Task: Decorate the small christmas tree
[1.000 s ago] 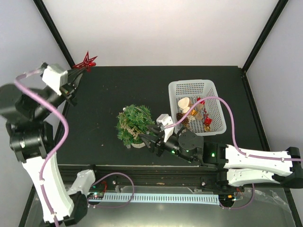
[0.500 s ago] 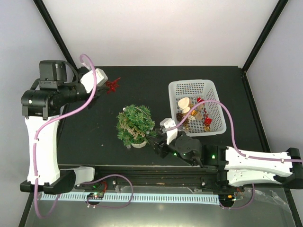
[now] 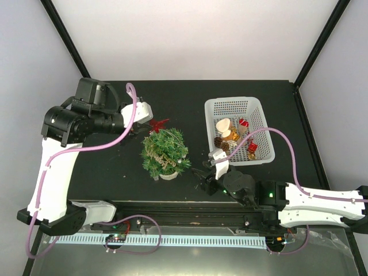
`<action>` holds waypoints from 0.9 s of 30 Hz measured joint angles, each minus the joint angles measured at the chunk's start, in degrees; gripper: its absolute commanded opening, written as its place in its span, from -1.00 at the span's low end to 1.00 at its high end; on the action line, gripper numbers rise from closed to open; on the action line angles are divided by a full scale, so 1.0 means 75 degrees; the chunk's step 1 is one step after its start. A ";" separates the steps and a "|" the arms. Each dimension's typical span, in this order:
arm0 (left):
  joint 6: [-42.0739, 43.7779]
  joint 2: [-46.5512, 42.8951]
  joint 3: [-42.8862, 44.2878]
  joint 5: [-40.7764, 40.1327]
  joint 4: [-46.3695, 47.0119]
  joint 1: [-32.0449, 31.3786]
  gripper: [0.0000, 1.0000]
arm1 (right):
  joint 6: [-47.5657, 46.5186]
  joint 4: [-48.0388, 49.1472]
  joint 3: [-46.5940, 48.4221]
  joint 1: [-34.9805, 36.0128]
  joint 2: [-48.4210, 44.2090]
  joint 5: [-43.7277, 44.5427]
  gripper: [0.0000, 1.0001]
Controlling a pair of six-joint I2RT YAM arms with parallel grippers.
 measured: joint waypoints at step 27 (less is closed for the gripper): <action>-0.0079 0.0137 -0.0522 -0.0230 0.0096 -0.0385 -0.97 | 0.0239 -0.0265 -0.0166 0.0000 -0.0117 0.0093 0.09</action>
